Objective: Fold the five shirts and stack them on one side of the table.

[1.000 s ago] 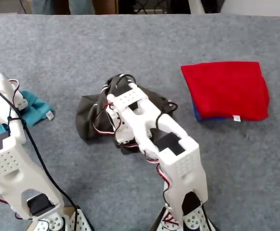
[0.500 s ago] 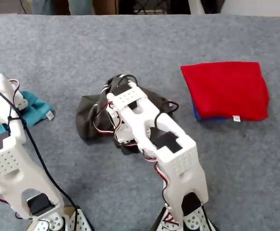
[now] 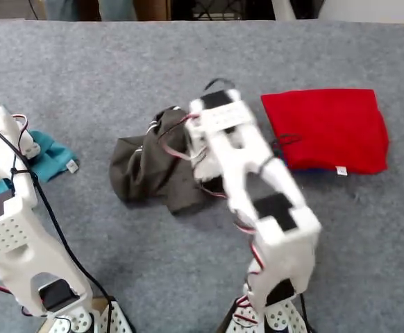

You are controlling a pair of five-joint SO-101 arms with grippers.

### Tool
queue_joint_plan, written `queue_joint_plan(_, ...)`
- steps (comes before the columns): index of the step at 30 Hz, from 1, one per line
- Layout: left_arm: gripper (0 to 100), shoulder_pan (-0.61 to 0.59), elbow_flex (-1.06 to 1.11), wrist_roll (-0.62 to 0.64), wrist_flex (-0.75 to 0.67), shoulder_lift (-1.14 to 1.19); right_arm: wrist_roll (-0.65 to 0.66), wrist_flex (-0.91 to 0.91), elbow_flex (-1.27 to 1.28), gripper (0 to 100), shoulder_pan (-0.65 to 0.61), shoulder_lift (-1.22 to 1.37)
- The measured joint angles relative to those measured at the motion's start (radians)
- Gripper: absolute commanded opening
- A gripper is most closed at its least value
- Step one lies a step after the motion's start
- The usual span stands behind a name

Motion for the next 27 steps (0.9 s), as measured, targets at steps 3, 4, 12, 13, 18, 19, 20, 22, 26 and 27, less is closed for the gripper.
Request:
queue_joint_plan(3, 3, 0.0, 0.0, 0.0, 0.0, 0.0, 0.043, 0.0, 0.0, 2.1, 0.055, -0.147)
queue_joint_plan(4, 3, 0.0, 0.0, 0.0, 0.0, 0.0, 0.055, 0.0, 0.0, 2.1, 0.077, -0.199)
queue_joint_plan(12, 3, 0.0, 0.005, 0.0, 0.0, -0.003, 0.157, -0.031, -0.021, 1.5, 0.292, -0.563)
queue_joint_plan(13, 3, 0.0, 0.005, 0.0, 0.0, -0.003, 0.161, -0.04, -0.021, 1.4, 0.31, -0.589)
queue_joint_plan(18, 3, 0.046, -0.025, -0.002, 0.077, -0.012, 0.166, -0.092, -0.063, 1.4, 0.385, -0.641)
queue_joint_plan(19, 3, 0.066, -0.041, -0.002, 0.117, -0.018, 0.166, -0.104, -0.086, 1.4, 0.407, -0.647)
queue_joint_plan(20, 3, 0.094, -0.06, -0.002, 0.153, -0.025, 0.167, -0.118, -0.109, 1.4, 0.43, -0.654)
queue_joint_plan(22, 4, 0.152, -0.103, -0.002, 0.213, -0.046, 0.157, -0.153, -0.15, 1.4, 0.479, -0.66)
queue_joint_plan(26, 11, 0.287, -0.167, -0.034, 0.307, -0.112, 0.138, -0.261, -0.157, 1.4, 0.537, -0.643)
queue_joint_plan(27, 13, 0.331, -0.169, -0.048, 0.333, -0.126, 0.13, -0.295, -0.157, 1.4, 0.542, -0.629)
